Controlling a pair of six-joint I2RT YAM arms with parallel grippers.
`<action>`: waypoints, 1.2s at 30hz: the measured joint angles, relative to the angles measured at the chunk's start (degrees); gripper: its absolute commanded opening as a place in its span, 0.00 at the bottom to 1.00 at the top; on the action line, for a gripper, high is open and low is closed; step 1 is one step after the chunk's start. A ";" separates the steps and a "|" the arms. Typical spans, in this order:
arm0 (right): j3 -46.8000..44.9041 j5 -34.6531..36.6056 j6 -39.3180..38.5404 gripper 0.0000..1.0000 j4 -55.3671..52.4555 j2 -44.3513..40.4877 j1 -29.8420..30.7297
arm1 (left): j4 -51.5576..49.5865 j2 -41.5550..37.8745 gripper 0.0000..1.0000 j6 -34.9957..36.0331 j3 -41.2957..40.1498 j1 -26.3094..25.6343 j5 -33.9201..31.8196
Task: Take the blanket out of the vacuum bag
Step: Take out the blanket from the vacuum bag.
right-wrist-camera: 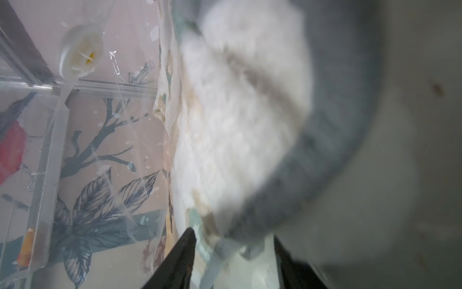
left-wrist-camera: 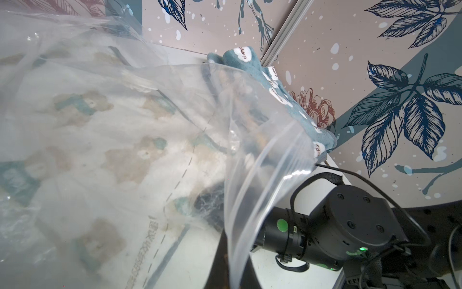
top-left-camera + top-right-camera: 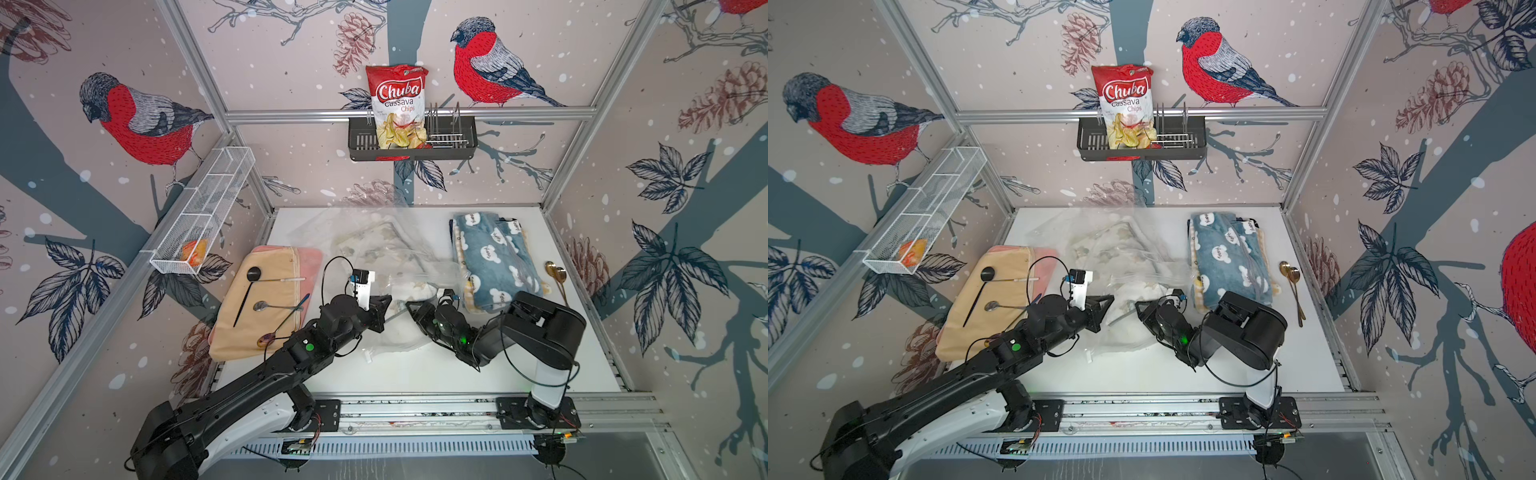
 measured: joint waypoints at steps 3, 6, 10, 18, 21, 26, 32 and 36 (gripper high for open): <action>1.49 -0.63 0.37 0.51 2.40 2.51 -0.42 | 0.17 0.35 0.00 -0.07 -0.15 0.00 0.00; 3.04 -1.49 1.42 0.41 3.19 4.17 -1.20 | 0.20 0.81 0.00 -0.09 -0.22 0.02 0.00; 3.63 -2.49 1.55 0.26 3.65 4.50 -1.40 | 0.20 1.05 0.00 -0.07 -0.22 0.02 -0.09; 5.27 -4.42 1.14 0.14 3.54 1.79 -1.84 | 0.44 2.36 0.00 -0.07 -0.20 0.00 -0.59; 5.42 -5.09 1.07 0.15 3.39 0.50 -1.64 | 0.55 2.71 0.00 -0.07 -0.17 0.00 -0.33; 6.19 -5.79 0.98 0.17 3.39 -1.16 -1.64 | 0.76 3.19 0.00 -0.44 -0.17 0.00 0.70; 7.67 -6.86 -0.04 0.23 2.36 -1.60 -2.29 | 1.03 3.26 0.01 -0.92 -0.17 0.02 0.87; 7.15 -7.58 -0.02 0.39 2.27 -1.57 -2.51 | 1.31 3.43 0.02 -0.96 -0.17 0.02 0.87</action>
